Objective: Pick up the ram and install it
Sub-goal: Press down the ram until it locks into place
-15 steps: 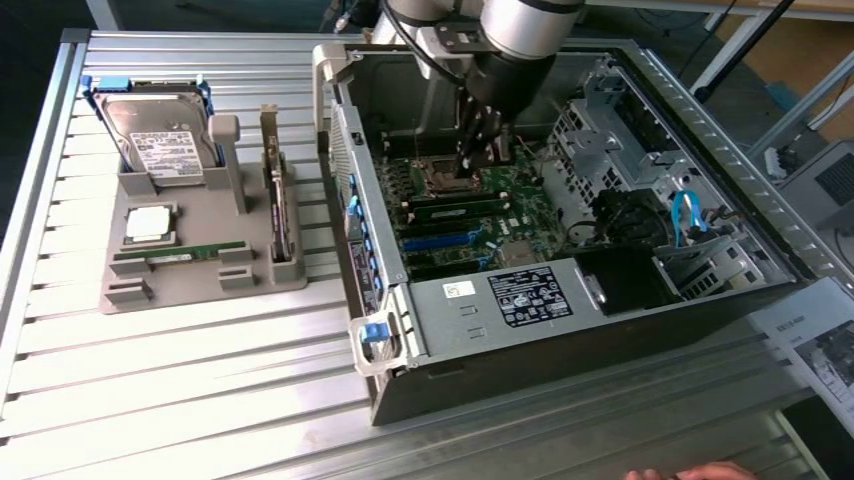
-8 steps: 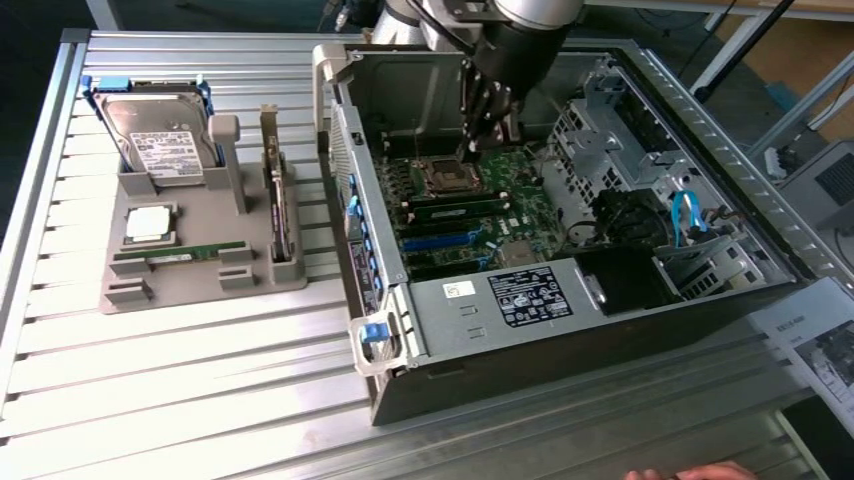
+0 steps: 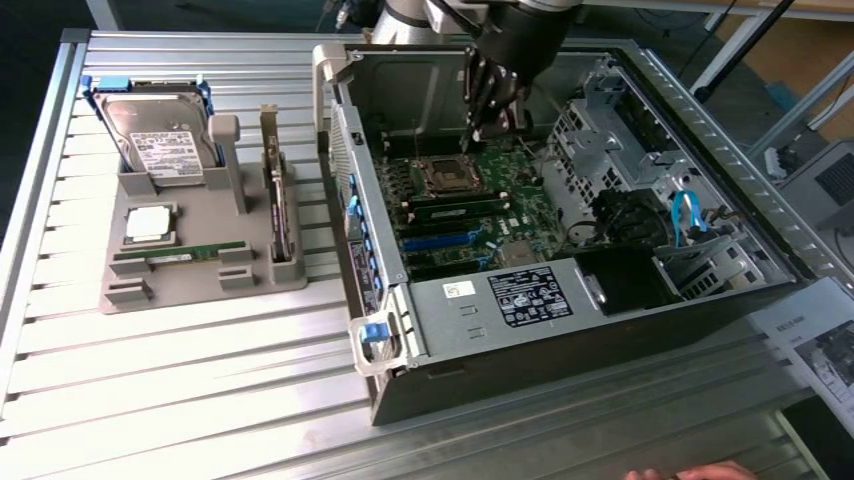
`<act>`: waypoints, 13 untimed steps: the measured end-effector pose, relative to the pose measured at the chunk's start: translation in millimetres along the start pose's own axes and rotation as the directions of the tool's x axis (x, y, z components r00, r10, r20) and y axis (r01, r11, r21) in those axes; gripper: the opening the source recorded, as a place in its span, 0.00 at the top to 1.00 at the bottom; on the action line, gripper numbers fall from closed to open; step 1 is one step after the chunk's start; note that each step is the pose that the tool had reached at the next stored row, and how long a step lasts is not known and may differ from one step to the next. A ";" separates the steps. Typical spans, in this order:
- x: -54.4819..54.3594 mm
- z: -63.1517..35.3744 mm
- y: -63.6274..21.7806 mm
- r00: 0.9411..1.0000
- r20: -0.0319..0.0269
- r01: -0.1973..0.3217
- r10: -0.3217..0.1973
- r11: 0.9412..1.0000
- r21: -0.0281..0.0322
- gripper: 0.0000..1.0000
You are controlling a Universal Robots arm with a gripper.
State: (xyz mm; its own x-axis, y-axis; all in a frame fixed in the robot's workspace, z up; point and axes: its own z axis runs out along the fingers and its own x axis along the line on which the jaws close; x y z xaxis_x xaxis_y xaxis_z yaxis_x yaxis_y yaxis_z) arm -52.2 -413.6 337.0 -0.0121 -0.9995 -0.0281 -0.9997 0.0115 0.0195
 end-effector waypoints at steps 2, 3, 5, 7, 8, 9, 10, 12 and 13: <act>-0.1 -4.4 0.1 1.000 0.000 0.000 0.000 1.000 0.000 0.90; -0.2 -6.4 0.1 1.000 0.000 0.000 0.000 1.000 0.000 0.90; -0.3 -9.6 0.2 1.000 0.000 0.000 0.000 1.000 0.000 0.90; -0.3 -9.7 0.2 1.000 0.000 0.000 0.000 1.000 0.000 0.90; -0.3 -9.7 0.2 1.000 0.000 0.000 0.000 1.000 0.000 0.90; -0.3 -9.8 0.2 1.000 0.000 0.000 0.000 1.000 0.000 0.90; -0.3 -9.8 0.1 1.000 0.000 0.000 0.000 1.000 0.000 0.90; -0.3 -9.9 -2.0 1.000 0.000 0.000 0.000 1.000 0.000 0.90; -0.3 -9.9 -3.7 1.000 0.000 0.000 0.000 1.000 0.000 0.90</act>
State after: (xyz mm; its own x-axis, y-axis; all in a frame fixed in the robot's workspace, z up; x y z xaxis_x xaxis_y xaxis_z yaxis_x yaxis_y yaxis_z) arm -48.3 -413.6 346.8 -0.0121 -0.9995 -0.0278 -0.9997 0.0115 0.0197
